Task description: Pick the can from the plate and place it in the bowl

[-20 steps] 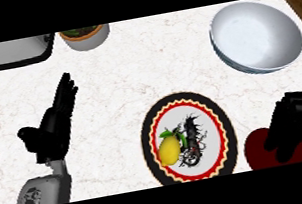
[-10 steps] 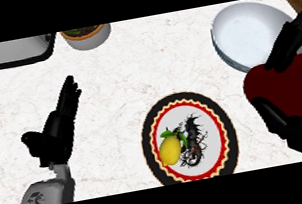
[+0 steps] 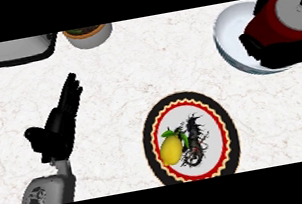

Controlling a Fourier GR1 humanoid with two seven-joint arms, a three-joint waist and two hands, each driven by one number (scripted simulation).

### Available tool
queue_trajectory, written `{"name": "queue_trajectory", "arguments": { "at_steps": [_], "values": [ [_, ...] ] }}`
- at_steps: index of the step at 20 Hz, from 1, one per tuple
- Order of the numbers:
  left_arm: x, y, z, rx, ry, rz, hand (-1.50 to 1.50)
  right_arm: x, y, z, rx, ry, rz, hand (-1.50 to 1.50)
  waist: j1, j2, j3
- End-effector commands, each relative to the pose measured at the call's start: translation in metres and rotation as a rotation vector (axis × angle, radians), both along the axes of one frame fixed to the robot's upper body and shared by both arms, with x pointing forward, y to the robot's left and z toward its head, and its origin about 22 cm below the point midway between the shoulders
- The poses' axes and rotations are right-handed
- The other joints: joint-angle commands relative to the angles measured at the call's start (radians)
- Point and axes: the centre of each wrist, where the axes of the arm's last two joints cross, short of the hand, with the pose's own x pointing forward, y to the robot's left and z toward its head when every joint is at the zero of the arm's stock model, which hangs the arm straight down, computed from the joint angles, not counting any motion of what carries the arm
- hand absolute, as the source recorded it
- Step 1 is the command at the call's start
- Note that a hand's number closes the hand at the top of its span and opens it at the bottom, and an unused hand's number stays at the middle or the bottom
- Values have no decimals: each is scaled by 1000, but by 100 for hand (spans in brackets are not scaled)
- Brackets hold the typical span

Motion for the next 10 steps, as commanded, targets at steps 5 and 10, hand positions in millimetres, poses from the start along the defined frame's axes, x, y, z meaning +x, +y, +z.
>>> {"name": "queue_trajectory", "arguments": {
  "at_steps": [5, 10],
  "values": [
    [-4, -7, -12, -6, -17, 15, 0, 62, -21, -48, -97, -9, -122, 150, 0, 0, 0],
    [-7, -1, 3, -3, -11, -1, 0, 85, -64, -90, -138, -15, -155, 150, 3, 0, 1]
  ]
}}
